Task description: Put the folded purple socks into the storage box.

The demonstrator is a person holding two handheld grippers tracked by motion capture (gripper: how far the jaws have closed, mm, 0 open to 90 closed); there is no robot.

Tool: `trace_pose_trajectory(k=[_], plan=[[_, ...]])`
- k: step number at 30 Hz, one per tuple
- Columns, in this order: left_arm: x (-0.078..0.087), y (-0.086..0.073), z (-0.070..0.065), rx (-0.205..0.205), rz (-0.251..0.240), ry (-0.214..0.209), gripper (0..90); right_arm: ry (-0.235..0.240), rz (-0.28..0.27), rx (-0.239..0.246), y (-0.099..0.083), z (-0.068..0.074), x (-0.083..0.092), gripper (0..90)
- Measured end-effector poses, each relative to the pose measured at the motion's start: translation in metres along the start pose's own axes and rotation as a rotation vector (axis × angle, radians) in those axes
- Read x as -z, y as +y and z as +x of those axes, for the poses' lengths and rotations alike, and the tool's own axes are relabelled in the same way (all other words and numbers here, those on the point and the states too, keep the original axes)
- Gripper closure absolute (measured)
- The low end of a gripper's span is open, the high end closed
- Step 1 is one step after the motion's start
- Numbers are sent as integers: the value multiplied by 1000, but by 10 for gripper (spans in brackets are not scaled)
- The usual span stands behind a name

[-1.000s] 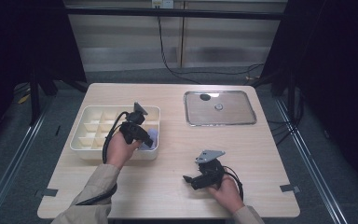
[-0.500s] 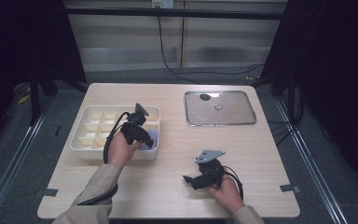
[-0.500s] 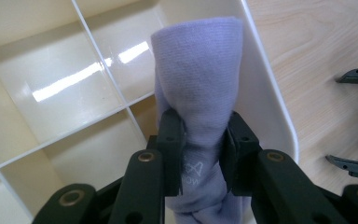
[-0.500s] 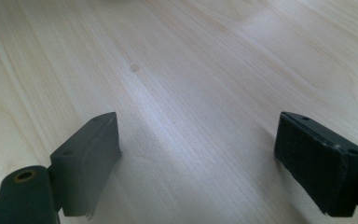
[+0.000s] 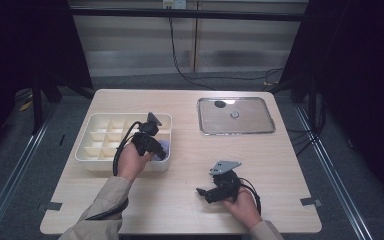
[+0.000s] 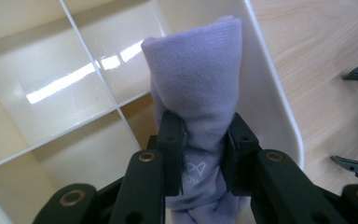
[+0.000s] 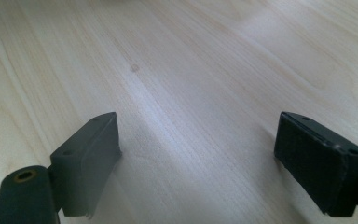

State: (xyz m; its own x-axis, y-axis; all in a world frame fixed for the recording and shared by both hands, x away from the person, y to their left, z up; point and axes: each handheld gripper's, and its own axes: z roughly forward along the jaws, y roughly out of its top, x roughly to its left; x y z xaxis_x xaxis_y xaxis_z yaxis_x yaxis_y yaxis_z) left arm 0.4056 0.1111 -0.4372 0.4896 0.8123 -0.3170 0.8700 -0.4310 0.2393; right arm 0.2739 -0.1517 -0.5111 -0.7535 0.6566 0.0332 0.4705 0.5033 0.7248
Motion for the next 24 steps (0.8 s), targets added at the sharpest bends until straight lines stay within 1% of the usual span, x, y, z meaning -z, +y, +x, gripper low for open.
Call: trace_pose_trajectory(k=[3,4,10,13,20,24], plan=[[-3,0,0,-6,5,4,723,0,1,-1,0,0,0,135],[-4,0,-1,-1,7,5,723,0,1,-1,0,0,0,135],[-7,0,-1,-2,12,10,720,1,2,2,0,0,0,135],[-8,0,-1,-11,17,18,718,1,2,1,0,0,0,135],[-10,0,-1,-8,26,17,705,0,1,-1,0,0,0,135],[-11,1,-2,-13,32,26,700,0,1,-1,0,0,0,135]])
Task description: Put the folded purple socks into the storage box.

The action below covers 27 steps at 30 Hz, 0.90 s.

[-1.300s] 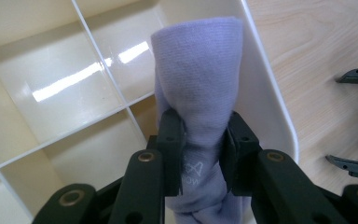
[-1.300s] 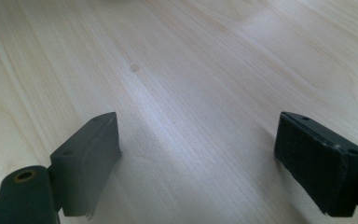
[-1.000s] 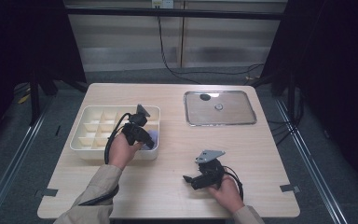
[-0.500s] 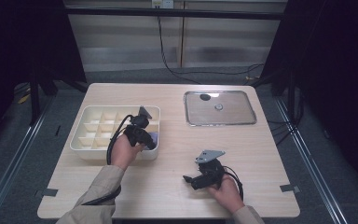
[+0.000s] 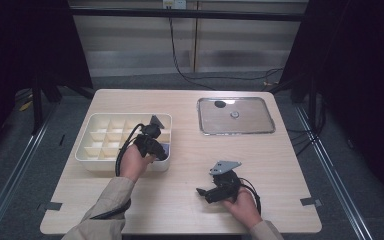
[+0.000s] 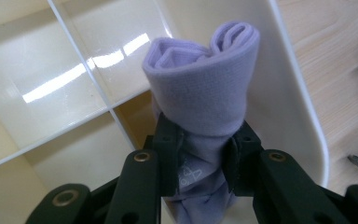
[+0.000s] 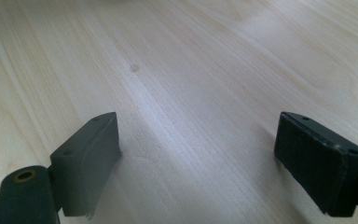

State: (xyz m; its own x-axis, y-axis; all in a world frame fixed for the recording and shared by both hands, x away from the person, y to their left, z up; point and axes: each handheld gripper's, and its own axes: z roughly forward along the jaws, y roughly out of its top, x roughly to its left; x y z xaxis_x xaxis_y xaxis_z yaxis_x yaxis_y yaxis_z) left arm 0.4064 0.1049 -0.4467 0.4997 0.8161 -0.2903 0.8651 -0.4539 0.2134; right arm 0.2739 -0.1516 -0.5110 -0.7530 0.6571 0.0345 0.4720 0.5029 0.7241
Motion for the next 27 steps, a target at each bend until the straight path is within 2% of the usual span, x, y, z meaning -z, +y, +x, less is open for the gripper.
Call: trace_pose_trajectory(k=[18,27], plan=[[6,1,-1,-1,6,-10,632,0,-1,1,0,0,0,135],[16,3,0,0,8,-20,590,0,-1,0,0,0,0,135]])
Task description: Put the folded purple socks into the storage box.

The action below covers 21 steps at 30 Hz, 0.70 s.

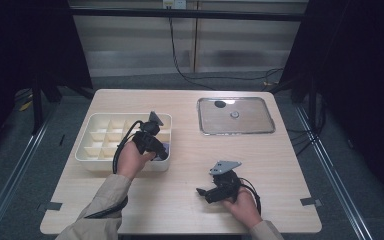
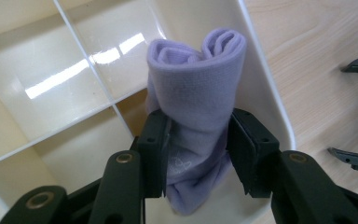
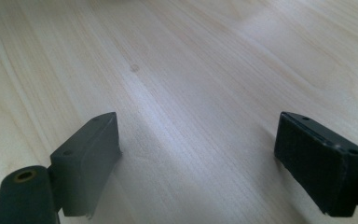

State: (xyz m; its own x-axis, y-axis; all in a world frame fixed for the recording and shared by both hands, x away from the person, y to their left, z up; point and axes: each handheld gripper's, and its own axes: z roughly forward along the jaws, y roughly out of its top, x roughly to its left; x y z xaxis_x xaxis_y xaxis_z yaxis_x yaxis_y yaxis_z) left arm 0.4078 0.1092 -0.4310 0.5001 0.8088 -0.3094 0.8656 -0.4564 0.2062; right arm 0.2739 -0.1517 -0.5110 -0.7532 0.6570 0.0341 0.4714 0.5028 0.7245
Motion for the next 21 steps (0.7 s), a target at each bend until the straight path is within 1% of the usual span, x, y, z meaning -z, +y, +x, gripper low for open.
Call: trace_pose_trajectory(k=[3,5,7,8,10,15,16,20,21], plan=[[3,0,0,-2,0,-2,589,0,-2,4,0,0,0,135],[6,0,1,2,-5,-7,590,0,-3,4,0,0,0,135],[8,0,1,11,-9,-3,592,-1,-3,4,0,0,0,135],[9,0,2,3,-4,-5,594,0,-2,3,0,0,0,135],[12,0,1,1,-1,-7,596,0,-2,2,0,0,0,135],[17,1,3,5,-3,-5,603,0,-2,2,0,0,0,135],[18,1,3,11,-7,-7,604,0,-2,2,0,0,0,135],[24,3,2,7,-12,-5,615,0,-3,3,0,0,0,135],[25,3,2,6,-11,-10,618,0,-2,3,0,0,0,135]])
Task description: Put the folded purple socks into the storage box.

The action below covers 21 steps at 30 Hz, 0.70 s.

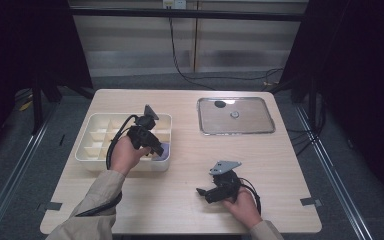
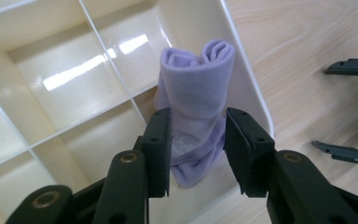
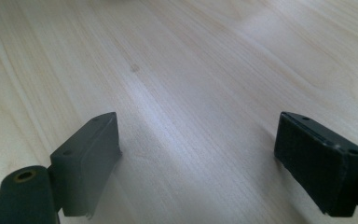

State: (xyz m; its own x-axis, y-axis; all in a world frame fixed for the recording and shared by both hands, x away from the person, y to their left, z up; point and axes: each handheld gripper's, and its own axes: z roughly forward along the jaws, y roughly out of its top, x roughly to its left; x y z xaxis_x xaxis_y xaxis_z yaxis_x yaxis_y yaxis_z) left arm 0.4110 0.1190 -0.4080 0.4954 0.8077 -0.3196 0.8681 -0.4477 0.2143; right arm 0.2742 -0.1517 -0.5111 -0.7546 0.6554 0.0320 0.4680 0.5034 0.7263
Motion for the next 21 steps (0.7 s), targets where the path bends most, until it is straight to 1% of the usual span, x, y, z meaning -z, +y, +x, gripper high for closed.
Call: trace_pose_trajectory(k=[3,7,15,19,21], plan=[[3,2,-1,-7,0,-3,632,0,0,0,0,0,0,135],[7,3,-4,-7,-2,-3,658,2,3,-6,0,0,0,135],[13,7,-5,-6,2,-2,702,1,1,-2,0,0,0,135],[17,9,-6,-11,4,2,718,0,2,-3,0,0,0,135],[19,11,-6,-20,6,3,732,0,1,-2,0,0,0,135]])
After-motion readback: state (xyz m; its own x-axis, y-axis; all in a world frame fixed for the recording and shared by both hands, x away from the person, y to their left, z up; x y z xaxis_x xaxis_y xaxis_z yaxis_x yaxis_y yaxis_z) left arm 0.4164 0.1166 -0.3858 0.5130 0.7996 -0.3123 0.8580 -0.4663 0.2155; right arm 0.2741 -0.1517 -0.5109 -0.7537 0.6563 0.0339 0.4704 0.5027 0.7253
